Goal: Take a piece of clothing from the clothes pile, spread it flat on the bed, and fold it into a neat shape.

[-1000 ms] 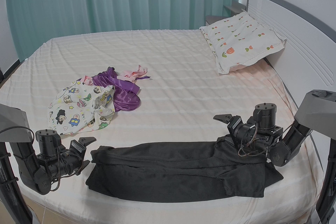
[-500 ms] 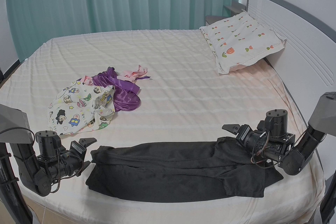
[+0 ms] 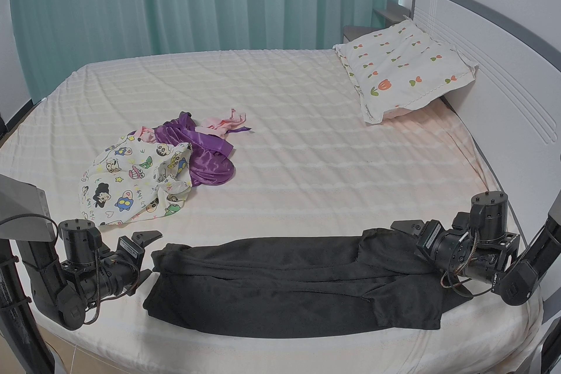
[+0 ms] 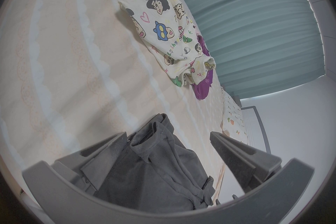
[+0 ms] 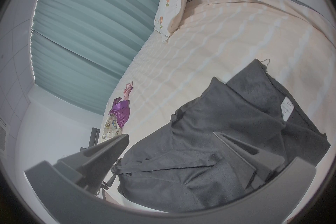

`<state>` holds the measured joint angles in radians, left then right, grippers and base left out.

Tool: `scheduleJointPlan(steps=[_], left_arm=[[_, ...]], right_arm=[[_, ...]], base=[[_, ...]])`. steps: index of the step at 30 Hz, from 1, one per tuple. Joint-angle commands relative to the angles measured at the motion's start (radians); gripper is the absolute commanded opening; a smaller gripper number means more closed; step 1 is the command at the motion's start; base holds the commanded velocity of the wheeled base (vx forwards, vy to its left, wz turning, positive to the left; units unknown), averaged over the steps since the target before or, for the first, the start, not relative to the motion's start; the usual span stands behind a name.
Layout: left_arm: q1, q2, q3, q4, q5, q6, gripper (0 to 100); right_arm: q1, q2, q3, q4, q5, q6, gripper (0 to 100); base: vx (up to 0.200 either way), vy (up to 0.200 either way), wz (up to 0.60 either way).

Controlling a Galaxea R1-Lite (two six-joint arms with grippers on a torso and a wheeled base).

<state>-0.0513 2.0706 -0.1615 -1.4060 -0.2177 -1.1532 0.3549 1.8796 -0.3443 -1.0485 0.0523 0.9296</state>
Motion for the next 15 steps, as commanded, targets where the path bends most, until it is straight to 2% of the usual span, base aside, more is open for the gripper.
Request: scheduleJointPlan(steps=[1,3,9,15], left_arm=[[0.001,0.002,0.003,0.001,0.0,-0.002,100],[0.001,0.003,0.003,0.001,0.0,-0.002,100],[0.001,0.005,0.005,0.001,0.0,0.0,100],[-0.001,0.005,0.003,0.001,0.003,0.003,100]], right_arm=[[0.001,-0.016,0.008,-0.001,0.0,0.0,100],[-0.001,-0.02,0.01,-0.001,0.0,0.0,100],[-0.001,-0.017,0.008,-0.001,-0.002,0.0,100],[-0.001,-0.014,0.007,-0.001,-0.003,0.0,100]], base=[[0.0,0.0,0.0],[0.0,0.0,0.0],[-0.2,0.0,0.0],[0.0,0.0,0.0]])
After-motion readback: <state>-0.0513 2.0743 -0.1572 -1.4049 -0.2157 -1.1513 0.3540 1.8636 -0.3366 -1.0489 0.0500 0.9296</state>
